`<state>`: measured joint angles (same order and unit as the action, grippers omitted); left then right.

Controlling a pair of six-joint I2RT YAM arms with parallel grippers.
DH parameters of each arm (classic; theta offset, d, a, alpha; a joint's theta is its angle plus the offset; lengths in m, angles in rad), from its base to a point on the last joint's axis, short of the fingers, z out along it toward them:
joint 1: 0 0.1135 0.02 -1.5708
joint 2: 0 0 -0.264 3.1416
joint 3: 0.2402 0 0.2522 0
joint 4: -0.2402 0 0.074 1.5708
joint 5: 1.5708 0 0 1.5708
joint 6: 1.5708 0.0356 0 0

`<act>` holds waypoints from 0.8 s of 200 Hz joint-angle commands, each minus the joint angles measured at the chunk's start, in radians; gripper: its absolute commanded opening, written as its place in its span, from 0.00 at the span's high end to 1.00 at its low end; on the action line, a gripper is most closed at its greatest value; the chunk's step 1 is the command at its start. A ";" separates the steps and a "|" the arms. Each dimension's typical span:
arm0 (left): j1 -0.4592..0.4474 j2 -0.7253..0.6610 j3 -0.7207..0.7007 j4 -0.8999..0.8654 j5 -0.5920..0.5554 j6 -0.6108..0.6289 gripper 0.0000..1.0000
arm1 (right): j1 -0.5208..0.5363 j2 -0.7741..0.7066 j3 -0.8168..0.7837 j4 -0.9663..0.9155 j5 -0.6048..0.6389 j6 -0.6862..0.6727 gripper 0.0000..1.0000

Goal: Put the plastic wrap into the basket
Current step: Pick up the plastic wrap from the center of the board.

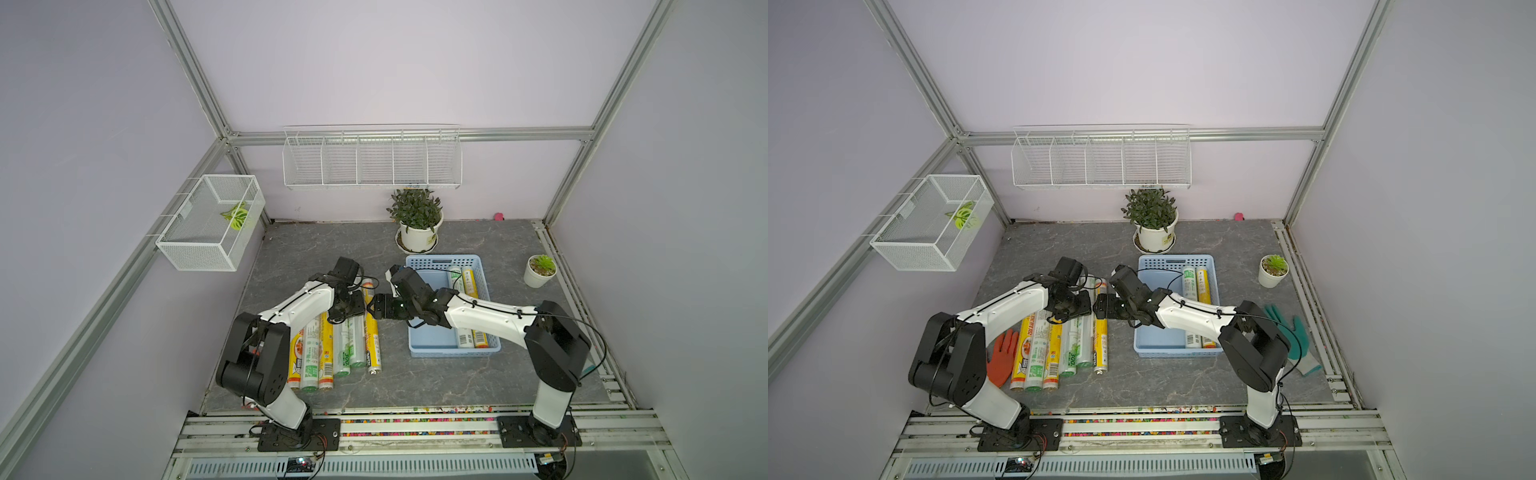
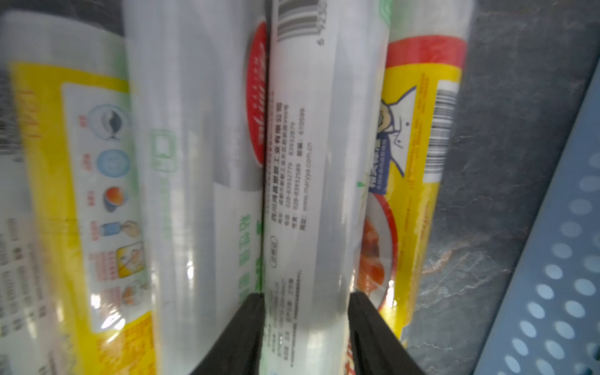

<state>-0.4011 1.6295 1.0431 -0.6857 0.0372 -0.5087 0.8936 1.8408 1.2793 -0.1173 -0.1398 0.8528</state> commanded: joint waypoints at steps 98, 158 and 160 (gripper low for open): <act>0.002 0.120 0.095 -0.060 0.015 0.050 0.40 | -0.027 0.009 -0.048 0.038 -0.075 0.013 0.16; -0.001 0.186 0.113 -0.062 0.016 0.056 0.39 | -0.044 -0.011 -0.078 0.049 -0.078 0.016 0.16; -0.001 0.188 0.113 -0.061 0.016 0.056 0.39 | -0.046 -0.011 -0.079 0.050 -0.078 0.014 0.16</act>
<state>-0.4004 1.7840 1.1332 -0.7170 0.0616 -0.4686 0.8608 1.8412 1.2297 -0.0788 -0.2161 0.8608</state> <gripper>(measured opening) 0.611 0.844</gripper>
